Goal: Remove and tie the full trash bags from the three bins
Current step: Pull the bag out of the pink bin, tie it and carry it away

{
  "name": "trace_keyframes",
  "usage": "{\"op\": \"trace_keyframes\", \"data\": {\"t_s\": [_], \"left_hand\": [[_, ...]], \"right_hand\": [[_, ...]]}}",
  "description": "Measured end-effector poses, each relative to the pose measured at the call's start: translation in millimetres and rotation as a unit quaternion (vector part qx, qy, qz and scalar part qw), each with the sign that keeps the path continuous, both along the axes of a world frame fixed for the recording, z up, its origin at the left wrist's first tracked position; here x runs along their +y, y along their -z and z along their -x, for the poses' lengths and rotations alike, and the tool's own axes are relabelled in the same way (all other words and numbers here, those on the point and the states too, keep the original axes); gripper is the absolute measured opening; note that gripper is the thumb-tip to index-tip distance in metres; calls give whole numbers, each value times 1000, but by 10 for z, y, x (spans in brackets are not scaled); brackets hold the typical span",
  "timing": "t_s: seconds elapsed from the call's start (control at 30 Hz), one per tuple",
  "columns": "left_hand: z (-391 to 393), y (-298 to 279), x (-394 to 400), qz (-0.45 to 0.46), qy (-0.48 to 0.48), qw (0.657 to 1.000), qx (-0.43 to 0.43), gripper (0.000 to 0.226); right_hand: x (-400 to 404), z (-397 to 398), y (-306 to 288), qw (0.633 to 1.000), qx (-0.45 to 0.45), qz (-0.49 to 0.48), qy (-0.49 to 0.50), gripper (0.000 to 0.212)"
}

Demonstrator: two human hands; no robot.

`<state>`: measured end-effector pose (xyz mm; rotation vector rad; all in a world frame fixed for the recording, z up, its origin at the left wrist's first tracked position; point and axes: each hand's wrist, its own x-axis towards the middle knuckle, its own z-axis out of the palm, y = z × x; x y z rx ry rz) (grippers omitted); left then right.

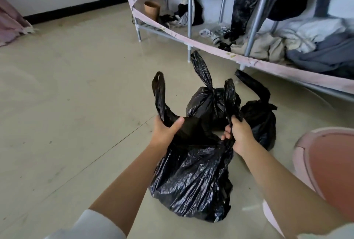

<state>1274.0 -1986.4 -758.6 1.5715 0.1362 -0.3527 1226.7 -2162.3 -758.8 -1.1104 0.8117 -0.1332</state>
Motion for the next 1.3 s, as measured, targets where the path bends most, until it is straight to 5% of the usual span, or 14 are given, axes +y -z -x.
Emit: {"op": "trace_keyframes", "data": {"t_s": [0.1,0.2,0.37,0.47,0.6,0.77,0.93,1.1,1.2,1.3], "left_hand": [[-90,114,39,-90,-67,994,-1,58],[-126,52,116,30,-120,989,76,10],[-39,-105,316,214,-83,972,56,40],[-52,-112,460,267,-97,957,56,46],[0,-44,600,154,-80,982,73,34],[87,-35,840,110,-36,972,206,30],[137,138,1075,56,-79,975,203,34],[171,349,1123,59,-108,972,200,32],[148,401,1008,17,-98,978,183,33],[130,430,880,-41,-65,985,154,34]], "right_hand": [[20,-37,3,1000,-20,-3,-8,20],[85,-86,-44,998,-38,22,-53,25],[170,-141,-60,986,0,142,-89,24],[246,-137,-102,994,-94,-4,-57,32],[540,-208,-70,991,-85,-60,-83,33],[863,-320,-12,938,54,41,-340,28],[1068,-385,-7,926,-17,19,-376,32],[1171,-420,57,887,-105,192,-407,32],[1208,-405,76,814,-96,382,-427,22],[1243,-335,144,779,-78,497,-375,24]]}}
